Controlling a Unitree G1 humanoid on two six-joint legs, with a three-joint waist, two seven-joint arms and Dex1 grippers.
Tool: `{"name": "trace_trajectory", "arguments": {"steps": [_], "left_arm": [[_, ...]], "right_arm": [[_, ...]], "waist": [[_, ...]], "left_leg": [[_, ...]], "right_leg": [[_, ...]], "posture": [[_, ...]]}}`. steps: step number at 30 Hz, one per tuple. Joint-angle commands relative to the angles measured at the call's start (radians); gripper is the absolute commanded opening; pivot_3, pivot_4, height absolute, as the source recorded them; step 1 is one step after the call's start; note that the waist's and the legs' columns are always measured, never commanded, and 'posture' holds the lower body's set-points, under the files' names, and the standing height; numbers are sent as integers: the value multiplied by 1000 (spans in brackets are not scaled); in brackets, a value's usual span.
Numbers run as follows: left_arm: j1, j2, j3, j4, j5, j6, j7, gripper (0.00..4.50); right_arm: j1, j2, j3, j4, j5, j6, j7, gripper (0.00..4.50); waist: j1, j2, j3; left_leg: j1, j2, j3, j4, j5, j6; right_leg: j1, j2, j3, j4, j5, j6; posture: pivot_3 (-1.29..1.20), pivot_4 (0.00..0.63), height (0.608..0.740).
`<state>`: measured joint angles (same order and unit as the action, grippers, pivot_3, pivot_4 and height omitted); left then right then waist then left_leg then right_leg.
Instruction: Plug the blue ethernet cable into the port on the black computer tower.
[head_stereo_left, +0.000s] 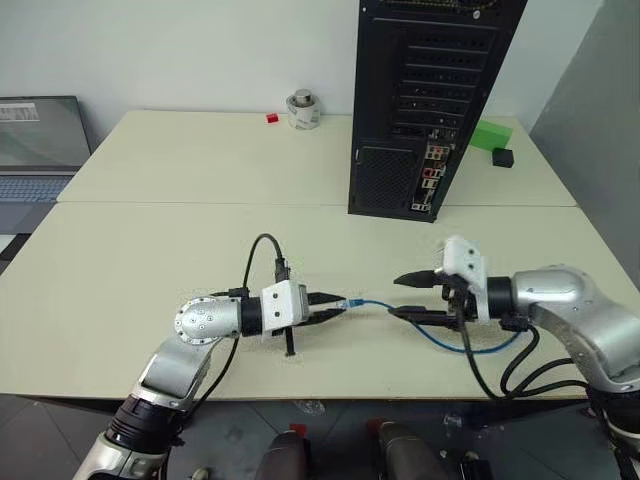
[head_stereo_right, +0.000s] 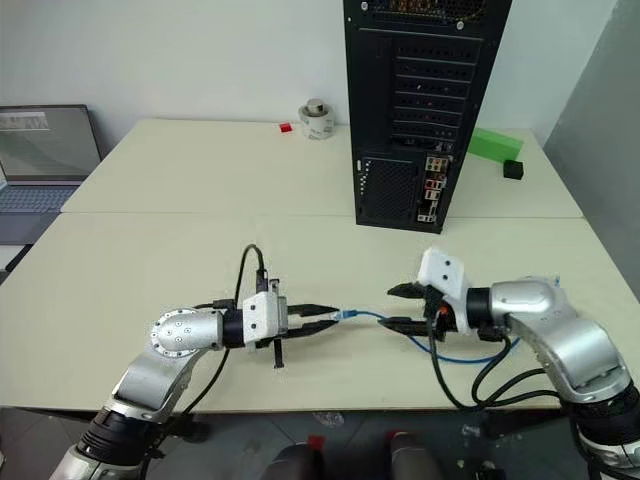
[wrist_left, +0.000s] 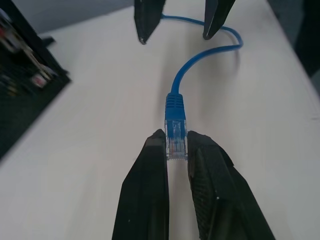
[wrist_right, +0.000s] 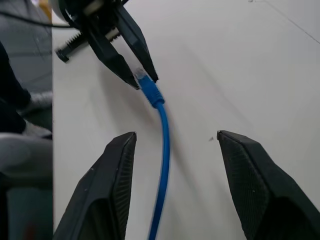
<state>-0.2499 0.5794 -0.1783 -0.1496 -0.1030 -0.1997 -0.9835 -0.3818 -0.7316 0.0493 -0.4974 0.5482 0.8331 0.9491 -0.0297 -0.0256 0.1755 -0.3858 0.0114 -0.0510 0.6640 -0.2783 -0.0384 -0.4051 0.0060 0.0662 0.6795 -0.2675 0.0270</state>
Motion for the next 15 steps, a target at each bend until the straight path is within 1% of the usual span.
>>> {"name": "trace_trajectory", "arguments": {"steps": [1, 4, 7, 10, 15], "left_arm": [[-31, -10, 25, 69, 103, -317, 82, 281], [-53, 3, 30, 169, 197, -595, 146, 281], [-69, 10, 40, 260, 280, -789, 226, 281], [-86, 7, 51, 316, 341, -883, 299, 281], [-116, 6, 57, 365, 415, -925, 389, 281]], "right_arm": [[-27, 51, -71, -19, 136, 106, -55, 2897], [-44, 80, -73, -9, 168, 142, -94, 2897], [-64, 104, -80, 3, 207, 165, -116, 2897], [-76, 116, -72, 20, 219, 164, -125, 2897], [-86, 145, -54, 34, 257, 190, -136, 2897]], "waist": [[0, 0, 0], [0, 0, 0], [0, 0, 0], [0, 0, 0], [0, 0, 0]], "left_leg": [[0, 0, 0, 0, 0, 0], [0, 0, 0, 0, 0, 0], [0, 0, 0, 0, 0, 0], [0, -1, 0, 0, 0, 0], [0, -1, 0, 0, 0, 0]], "right_leg": [[0, 0, 0, 0, 0, 0], [0, 0, 0, 0, 0, 0], [0, -1, 0, 0, 0, 0], [0, -2, 0, 0, 0, 0], [0, -1, -1, 0, 0, 0]], "posture": [[0, 150, 740], [0, 150, 740], [0, 150, 740], [0, 150, 740], [0, 150, 740]]}}
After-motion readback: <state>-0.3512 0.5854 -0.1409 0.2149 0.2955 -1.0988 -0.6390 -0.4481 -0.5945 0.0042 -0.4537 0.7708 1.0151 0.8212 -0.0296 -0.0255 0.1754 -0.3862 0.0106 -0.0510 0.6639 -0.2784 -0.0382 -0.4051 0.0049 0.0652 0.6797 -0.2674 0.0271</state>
